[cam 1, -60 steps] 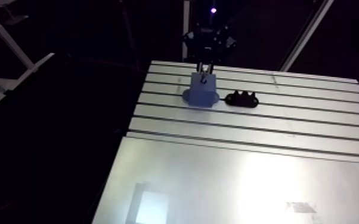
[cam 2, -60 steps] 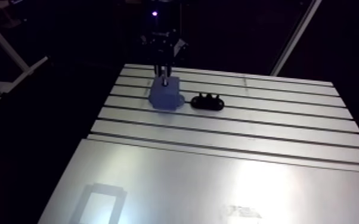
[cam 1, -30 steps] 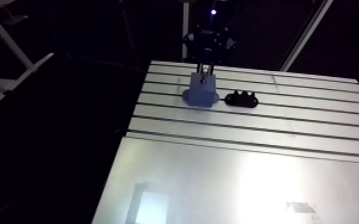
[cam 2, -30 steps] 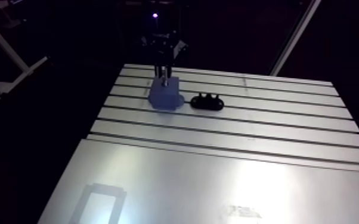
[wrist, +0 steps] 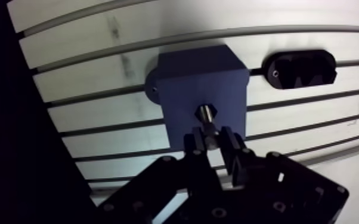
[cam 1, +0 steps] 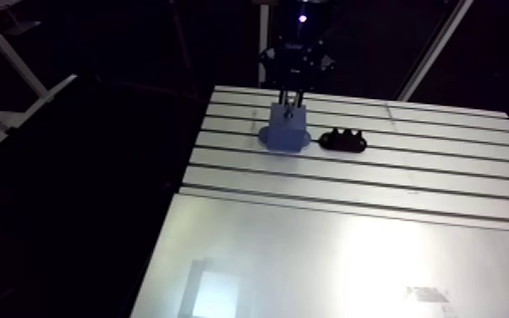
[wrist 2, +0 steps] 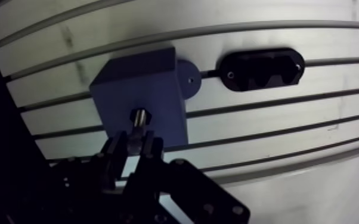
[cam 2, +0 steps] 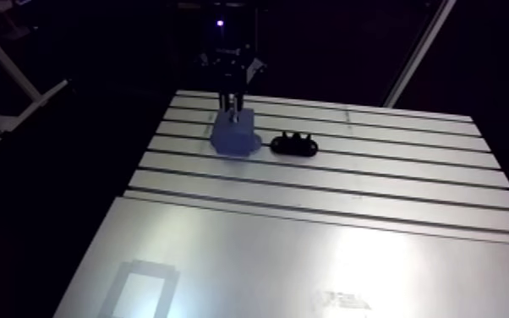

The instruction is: Pick up the M10 bolt and insert it into the hex recess until seated.

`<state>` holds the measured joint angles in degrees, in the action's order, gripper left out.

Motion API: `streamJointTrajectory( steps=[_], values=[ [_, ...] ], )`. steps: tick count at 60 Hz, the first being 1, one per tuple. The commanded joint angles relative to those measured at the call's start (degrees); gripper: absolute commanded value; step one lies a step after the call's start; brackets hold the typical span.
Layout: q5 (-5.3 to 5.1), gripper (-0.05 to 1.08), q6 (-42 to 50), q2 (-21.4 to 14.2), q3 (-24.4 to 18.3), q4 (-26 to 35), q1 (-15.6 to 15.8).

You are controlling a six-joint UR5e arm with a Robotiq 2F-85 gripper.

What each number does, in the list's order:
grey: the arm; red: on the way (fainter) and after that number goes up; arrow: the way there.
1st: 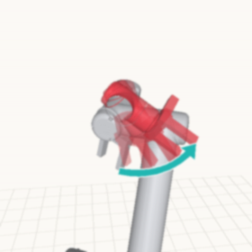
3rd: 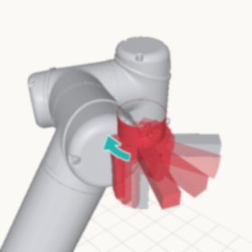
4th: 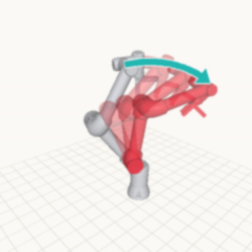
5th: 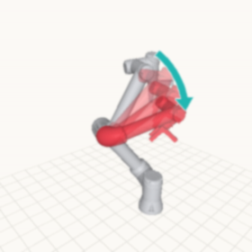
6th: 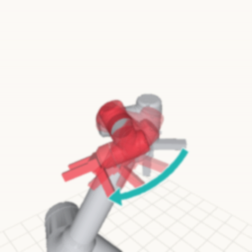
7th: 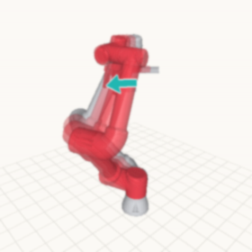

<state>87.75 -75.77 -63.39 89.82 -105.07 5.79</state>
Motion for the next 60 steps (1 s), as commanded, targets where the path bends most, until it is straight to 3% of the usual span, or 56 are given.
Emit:
streamJointTrajectory(
  steps=[1,25,27,28,29,30,31,32,33,34,39,60],
  values=[
    [0.01,0.84,0.0,0.3,0.0,0.0,-0.2],
    [-0.06,0.82,-0.1,0.4,0.1,-0.1,-0.2],
    [0.00,0.69,-0.1,0.4,0.0,0.0,-0.2],
    [0.00,0.69,-0.1,0.4,0.0,0.0,-0.2],
    [0.08,0.52,0.0,0.4,0.0,0.0,-0.2],
    [0.08,0.52,0.0,0.4,0.0,0.0,-0.2],
    [0.10,0.34,0.0,0.5,0.0,0.0,-0.2],
    [0.10,0.34,0.0,0.5,0.0,0.0,-0.2],
    [0.10,0.23,-0.1,0.4,0.0,0.1,-0.2],
    [0.10,0.23,-0.1,0.4,0.0,0.1,-0.2],
    [0.10,0.02,-0.1,0.4,0.0,0.2,-0.2],
    [0.10,0.01,-0.1,0.3,-0.1,0.0,-0.3]
  ],
)
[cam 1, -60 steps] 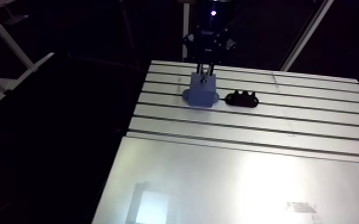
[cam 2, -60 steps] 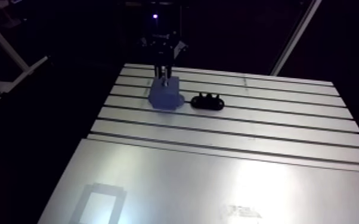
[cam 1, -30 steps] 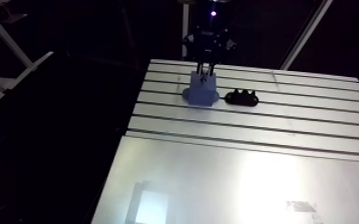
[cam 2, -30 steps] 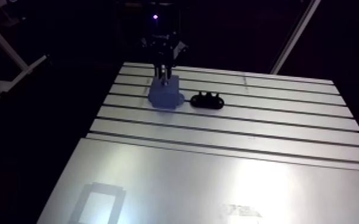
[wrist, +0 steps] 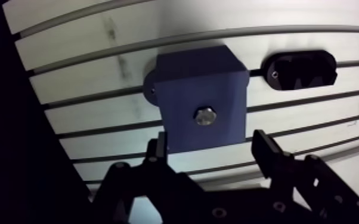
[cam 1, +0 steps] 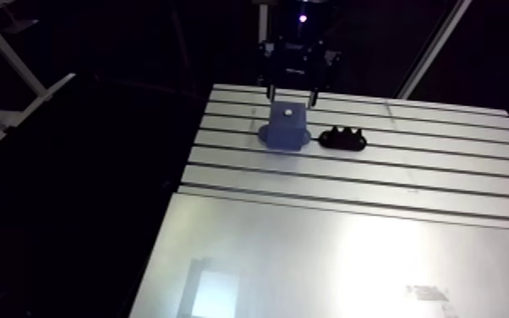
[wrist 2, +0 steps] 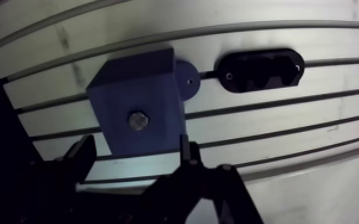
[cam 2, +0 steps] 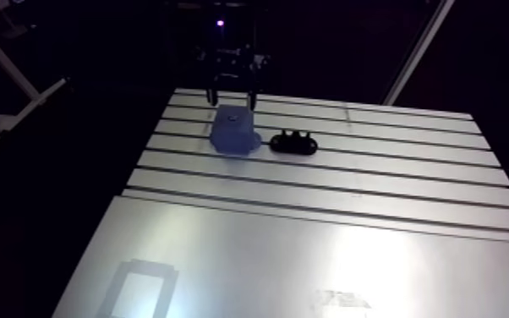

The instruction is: Pick up the M10 bolt and insert it into the hex recess until seated.

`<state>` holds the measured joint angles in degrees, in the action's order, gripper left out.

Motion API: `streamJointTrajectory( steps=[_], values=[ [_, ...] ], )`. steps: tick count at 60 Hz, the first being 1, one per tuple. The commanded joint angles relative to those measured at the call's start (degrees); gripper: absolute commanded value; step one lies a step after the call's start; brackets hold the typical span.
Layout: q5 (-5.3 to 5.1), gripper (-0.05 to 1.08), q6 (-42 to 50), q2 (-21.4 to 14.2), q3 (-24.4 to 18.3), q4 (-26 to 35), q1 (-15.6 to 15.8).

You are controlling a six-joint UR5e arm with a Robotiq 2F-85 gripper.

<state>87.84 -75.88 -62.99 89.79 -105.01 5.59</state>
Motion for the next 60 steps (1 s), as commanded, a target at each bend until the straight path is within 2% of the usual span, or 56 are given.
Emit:
streamJointTrajectory(
  steps=[1,17,23,35,39,40,41,42,43,44,45,46,47,48,49,50,51,52,54,55,57,59,60],
  values=[
    [0.00,0.01,0.0,-0.2,-0.1,0.0,-0.1],
    [-0.08,0.01,0.0,-0.7,-0.2,0.0,0.0],
    [0.18,0.01,0.1,-1.2,0.0,-0.1,0.2],
    [0.35,0.01,0.2,-4.4,0.4,0.1,0.5],
    [1.14,0.05,0.2,-5.5,1.0,0.1,0.5],
    [1.89,0.17,0.2,-6.0,1.3,0.0,0.5],
    [1.89,0.17,0.2,-6.0,1.3,0.0,0.5],
    [2.83,0.42,0.3,-6.5,1.7,-0.3,0.5],
    [2.83,0.42,0.3,-6.5,1.7,-0.3,0.5],
    [3.64,0.62,0.3,-6.9,2.3,-0.8,0.5],
    [3.64,0.62,0.3,-6.9,2.3,-0.8,0.5],
    [4.29,0.75,0.2,-7.0,2.7,-1.5,0.5],
    [4.29,0.75,0.2,-7.0,2.7,-1.5,0.5],
    [4.68,0.87,0.1,-7.1,3.1,-2.4,0.5],
    [4.68,0.87,0.1,-7.1,3.1,-2.4,0.5],
    [4.89,0.95,-0.2,-7.2,3.7,-3.3,0.8],
    [4.89,0.95,-0.2,-7.2,3.7,-3.3,0.8],
    [5.00,1.02,-1.0,-7.5,4.4,-4.4,1.3],
    [5.16,1.04,-2.9,-7.5,4.8,-5.9,1.6],
    [5.56,1.06,-5.6,-7.6,5.2,-7.1,1.8],
    [5.56,1.06,-5.6,-7.6,5.2,-7.1,1.8],
    [6.42,1.08,-9.7,-7.5,6.0,-8.7,2.0],
    [6.42,1.08,-9.7,-7.5,6.0,-8.7,2.0]
  ],
)
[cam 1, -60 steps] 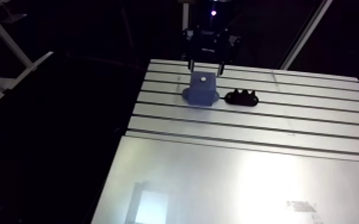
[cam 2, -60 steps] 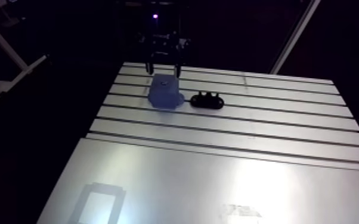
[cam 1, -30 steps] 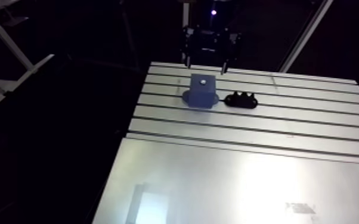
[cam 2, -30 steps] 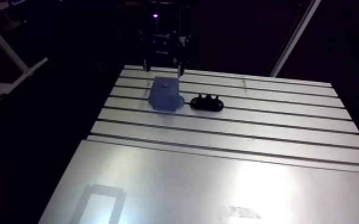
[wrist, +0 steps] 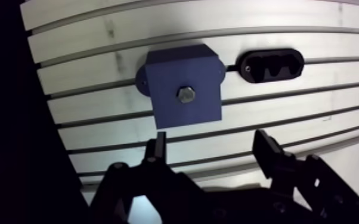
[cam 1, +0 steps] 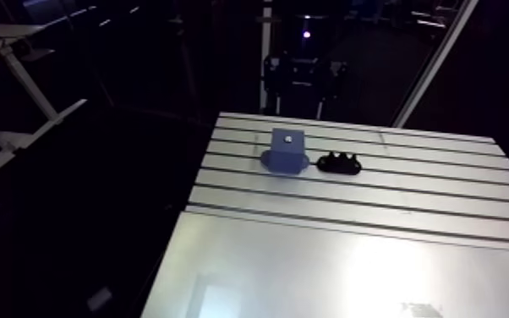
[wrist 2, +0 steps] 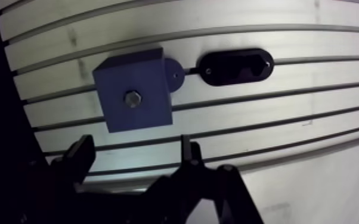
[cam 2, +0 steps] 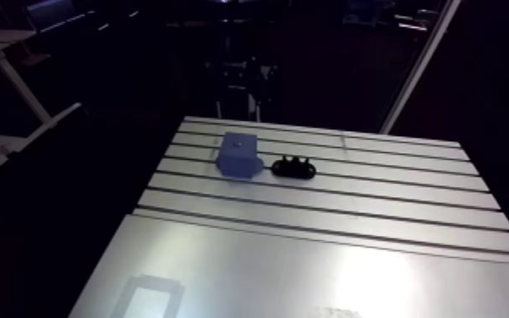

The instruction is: Pick up the M10 bolt and insert it into the hex recess until seated.

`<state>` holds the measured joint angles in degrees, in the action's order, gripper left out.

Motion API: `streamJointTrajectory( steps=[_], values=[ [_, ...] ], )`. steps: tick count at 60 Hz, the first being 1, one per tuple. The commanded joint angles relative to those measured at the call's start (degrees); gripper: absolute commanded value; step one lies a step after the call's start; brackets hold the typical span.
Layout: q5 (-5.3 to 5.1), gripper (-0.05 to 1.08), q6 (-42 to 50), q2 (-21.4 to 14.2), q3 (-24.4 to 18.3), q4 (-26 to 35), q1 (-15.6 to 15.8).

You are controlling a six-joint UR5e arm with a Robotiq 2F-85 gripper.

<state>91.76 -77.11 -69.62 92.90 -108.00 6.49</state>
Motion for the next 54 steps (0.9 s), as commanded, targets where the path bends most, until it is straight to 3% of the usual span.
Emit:
streamJointTrajectory(
  steps=[1,14,26,32,33,34,35,36,38,54],
  values=[
    [2.87,1.08,-9.8,-0.7,3.2,-5.8,1.1],
    [1.75,1.08,-10.6,0.5,2.8,-5.9,1.2],
    [1.54,1.08,-11.0,1.0,2.3,-5.5,1.2],
    [0.07,1.08,-11.8,1.7,2.3,-5.4,1.2],
    [-0.78,1.08,-11.9,1.9,2.2,-5.4,1.1],
    [-0.78,1.08,-11.9,1.9,2.2,-5.4,1.1],
    [-1.58,1.08,-12.0,2.0,2.2,-5.4,0.8],
    [-1.58,1.08,-12.0,2.0,2.2,-5.4,0.8],
    [-2.54,1.08,-12.1,2.2,2.2,-5.5,0.6],
    [-1.90,1.08,-12.0,3.5,2.0,-5.7,0.5]
  ],
)
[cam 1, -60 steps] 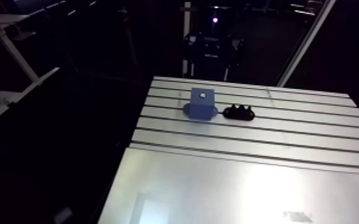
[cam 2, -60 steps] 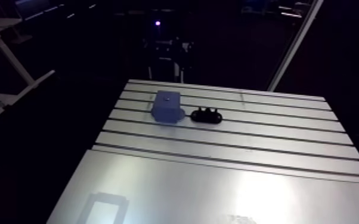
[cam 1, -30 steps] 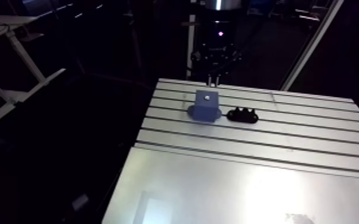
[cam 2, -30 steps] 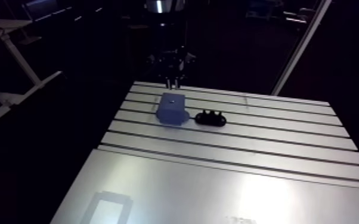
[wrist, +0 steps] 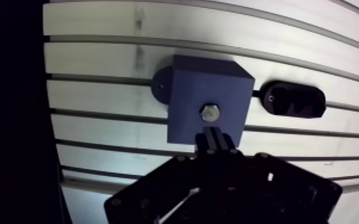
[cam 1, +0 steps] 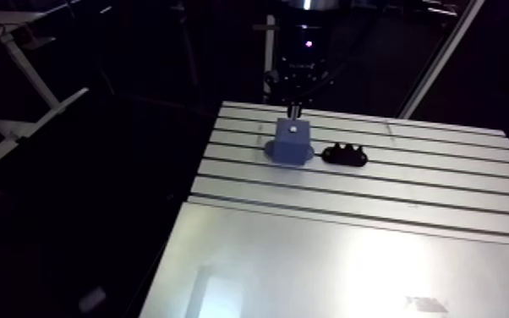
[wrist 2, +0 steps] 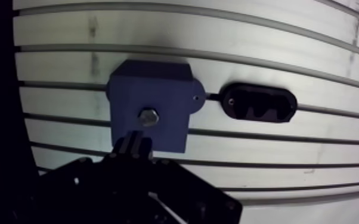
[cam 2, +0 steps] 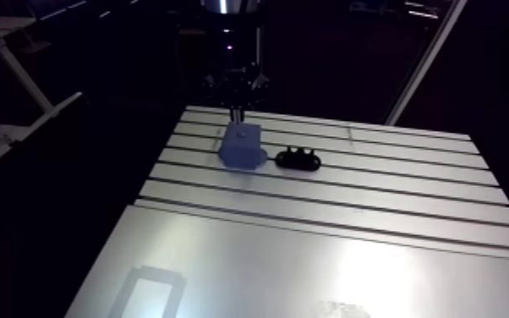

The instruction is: Pick up the M10 bolt and insert it into the hex recess until seated.

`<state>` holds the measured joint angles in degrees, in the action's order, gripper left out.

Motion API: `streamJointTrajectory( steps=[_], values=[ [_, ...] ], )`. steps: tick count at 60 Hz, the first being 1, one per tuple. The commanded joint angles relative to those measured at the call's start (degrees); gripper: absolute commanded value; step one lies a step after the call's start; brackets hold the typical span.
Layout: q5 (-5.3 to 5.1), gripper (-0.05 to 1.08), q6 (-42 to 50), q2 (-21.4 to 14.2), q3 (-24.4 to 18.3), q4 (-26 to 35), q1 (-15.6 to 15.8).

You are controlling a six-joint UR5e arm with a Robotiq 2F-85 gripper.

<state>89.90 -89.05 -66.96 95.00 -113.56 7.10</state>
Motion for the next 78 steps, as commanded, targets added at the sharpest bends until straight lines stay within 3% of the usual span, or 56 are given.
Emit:
streamJointTrajectory(
  steps=[1,8,22,78],
  values=[
    [0.05,1.08,0.0,0.9,-0.1,-0.1,-0.2],
    [0.22,1.08,0.1,0.9,-0.3,-0.2,-0.2],
    [1.54,1.08,0.1,2.0,-0.4,-0.3,-0.2],
    [1.28,1.08,0.1,2.9,-0.5,-0.8,0.0]
  ],
)
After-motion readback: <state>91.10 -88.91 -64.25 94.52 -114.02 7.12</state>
